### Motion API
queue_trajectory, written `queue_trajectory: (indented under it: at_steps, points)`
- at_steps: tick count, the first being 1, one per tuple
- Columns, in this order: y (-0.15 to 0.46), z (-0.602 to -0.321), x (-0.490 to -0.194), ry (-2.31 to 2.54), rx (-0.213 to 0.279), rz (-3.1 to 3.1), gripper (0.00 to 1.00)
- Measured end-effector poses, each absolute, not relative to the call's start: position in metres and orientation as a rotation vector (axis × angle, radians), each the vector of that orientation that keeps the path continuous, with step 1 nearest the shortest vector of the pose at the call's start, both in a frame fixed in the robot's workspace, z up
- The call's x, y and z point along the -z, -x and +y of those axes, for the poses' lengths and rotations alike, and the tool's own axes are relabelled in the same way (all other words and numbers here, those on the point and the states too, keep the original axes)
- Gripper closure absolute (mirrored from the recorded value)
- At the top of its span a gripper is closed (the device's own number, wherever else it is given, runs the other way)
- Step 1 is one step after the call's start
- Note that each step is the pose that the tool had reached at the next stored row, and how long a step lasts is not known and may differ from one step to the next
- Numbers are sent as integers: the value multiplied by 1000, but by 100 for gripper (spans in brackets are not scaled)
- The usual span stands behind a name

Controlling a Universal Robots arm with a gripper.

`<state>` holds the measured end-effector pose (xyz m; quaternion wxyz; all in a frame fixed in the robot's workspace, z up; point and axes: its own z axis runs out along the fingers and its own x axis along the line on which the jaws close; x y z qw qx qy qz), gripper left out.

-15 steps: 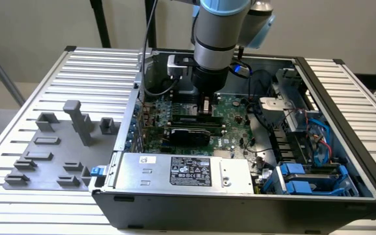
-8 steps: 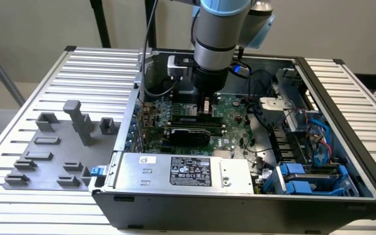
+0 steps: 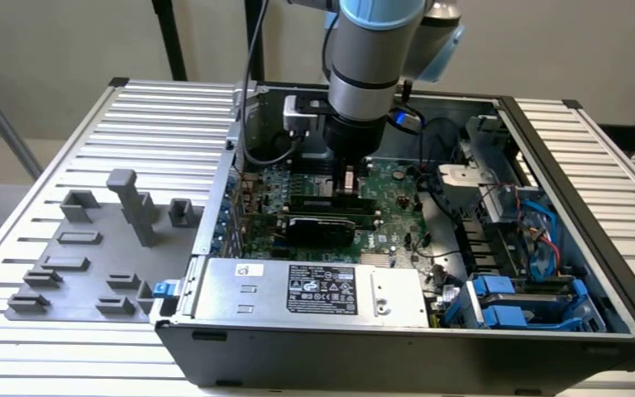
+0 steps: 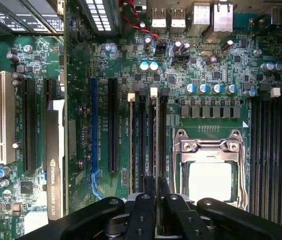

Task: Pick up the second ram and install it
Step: 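Insert the second ram into the second slot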

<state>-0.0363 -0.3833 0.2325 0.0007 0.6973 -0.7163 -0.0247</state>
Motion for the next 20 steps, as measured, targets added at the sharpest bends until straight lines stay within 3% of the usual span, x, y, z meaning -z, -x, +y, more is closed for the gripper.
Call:
queue_trajectory:
  at_steps: [20]
  points:
    - [33, -384, -231, -2179, 85, -2239, 87]
